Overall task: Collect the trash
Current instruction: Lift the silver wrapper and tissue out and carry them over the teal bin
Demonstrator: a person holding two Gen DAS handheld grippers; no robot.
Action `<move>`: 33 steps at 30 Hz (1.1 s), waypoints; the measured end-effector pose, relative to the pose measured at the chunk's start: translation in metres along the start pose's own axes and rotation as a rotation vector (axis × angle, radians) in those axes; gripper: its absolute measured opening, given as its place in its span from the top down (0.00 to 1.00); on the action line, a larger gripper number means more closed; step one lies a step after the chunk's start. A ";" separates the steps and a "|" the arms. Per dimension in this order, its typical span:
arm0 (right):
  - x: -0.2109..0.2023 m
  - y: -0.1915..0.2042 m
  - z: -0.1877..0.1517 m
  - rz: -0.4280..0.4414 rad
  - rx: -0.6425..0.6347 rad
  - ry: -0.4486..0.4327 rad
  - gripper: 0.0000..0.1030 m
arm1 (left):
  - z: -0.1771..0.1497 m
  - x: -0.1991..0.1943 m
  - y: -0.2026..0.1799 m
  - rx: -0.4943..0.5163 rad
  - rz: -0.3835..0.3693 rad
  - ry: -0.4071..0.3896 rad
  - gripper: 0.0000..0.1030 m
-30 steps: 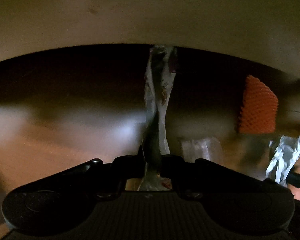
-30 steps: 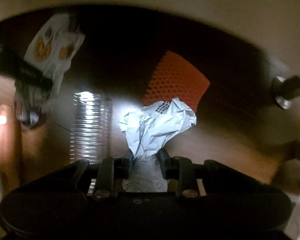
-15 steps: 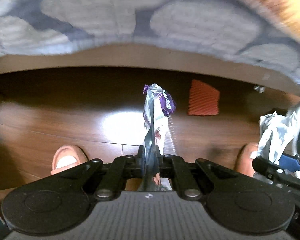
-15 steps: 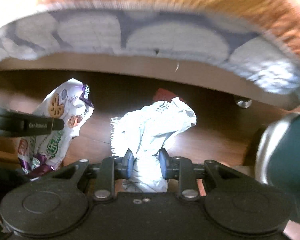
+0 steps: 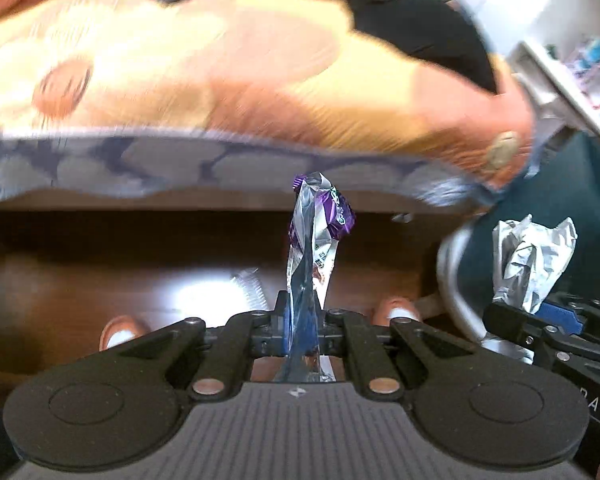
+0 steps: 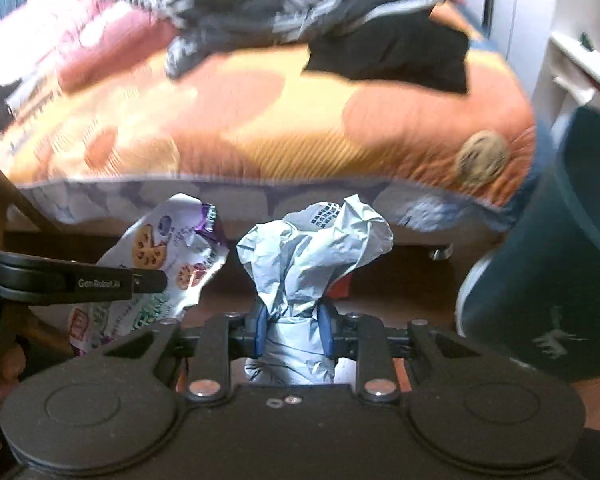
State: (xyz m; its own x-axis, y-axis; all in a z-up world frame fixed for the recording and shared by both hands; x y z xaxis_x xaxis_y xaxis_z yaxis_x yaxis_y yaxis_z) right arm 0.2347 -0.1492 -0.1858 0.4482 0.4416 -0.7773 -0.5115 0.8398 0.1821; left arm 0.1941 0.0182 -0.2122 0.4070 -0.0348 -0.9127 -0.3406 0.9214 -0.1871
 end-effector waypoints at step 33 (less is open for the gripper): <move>-0.162 -0.235 0.059 -0.245 0.207 -0.283 0.76 | 0.098 -0.077 -0.354 0.470 -0.309 -0.186 0.95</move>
State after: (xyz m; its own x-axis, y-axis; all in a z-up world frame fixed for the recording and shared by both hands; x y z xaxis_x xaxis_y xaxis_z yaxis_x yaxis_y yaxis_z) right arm 0.3250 -0.3993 -0.0672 0.7363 0.2664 -0.6220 -0.2199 0.9635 0.1525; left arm 0.3665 -0.2676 -0.0398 0.5837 -0.2991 -0.7548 0.2118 0.9536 -0.2140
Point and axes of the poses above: each gripper's, at about its wrist camera, not at the fingertips, and x roughly the way its jaws point, y to its left, z to its top, the point moved 9 cm from there along x, roughly the way its jaws point, and after that the axes turned 2 degrees about -y, right-handed, at the moved point
